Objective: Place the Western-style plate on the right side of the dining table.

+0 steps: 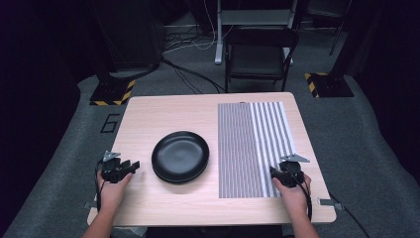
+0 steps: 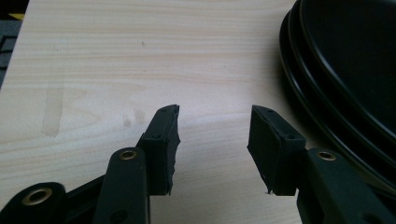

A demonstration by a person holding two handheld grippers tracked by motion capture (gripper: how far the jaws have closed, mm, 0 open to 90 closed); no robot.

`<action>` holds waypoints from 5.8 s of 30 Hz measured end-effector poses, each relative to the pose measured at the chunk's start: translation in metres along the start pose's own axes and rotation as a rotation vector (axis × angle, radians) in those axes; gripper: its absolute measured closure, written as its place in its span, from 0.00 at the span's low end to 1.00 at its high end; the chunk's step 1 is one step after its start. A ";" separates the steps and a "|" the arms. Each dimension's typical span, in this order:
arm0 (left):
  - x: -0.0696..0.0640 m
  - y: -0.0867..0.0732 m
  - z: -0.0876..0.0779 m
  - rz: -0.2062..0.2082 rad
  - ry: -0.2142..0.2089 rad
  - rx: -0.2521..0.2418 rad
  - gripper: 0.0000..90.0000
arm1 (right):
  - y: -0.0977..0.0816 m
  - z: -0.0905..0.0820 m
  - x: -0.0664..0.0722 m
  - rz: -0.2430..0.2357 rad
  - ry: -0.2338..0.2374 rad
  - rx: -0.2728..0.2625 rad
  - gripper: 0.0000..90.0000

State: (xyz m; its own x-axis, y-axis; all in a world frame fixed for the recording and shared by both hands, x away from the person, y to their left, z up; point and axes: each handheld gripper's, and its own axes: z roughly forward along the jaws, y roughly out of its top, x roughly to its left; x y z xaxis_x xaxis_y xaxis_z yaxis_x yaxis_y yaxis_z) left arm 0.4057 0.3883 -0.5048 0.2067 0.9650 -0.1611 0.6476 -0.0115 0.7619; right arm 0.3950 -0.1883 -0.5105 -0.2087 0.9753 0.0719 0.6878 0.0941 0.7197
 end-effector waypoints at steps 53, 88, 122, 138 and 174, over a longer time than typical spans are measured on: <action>-0.041 0.060 -0.003 -0.157 -0.140 -0.108 0.59 | 0.056 -0.016 0.040 0.062 0.177 -0.112 0.59; -0.035 0.041 0.015 -0.185 -0.197 -0.052 0.70 | 0.085 0.019 0.110 0.057 0.308 -0.109 0.63; -0.027 0.023 0.028 -0.318 -0.276 -0.008 0.92 | 0.083 0.061 0.152 0.185 0.442 -0.023 0.74; -0.028 0.022 0.028 -0.304 -0.266 -0.018 0.92 | 0.081 0.071 0.162 0.229 0.483 0.047 0.84; -0.043 0.021 0.031 -0.272 -0.267 0.004 0.91 | 0.081 0.069 0.143 0.364 0.512 0.070 0.93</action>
State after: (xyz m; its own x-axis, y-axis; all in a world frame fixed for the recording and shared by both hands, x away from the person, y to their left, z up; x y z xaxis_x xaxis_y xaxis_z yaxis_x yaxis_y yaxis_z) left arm 0.4330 0.3384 -0.5018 0.2105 0.8306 -0.5156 0.7077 0.2344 0.6665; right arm 0.4686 -0.0271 -0.4895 -0.2468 0.7297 0.6376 0.8179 -0.1960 0.5409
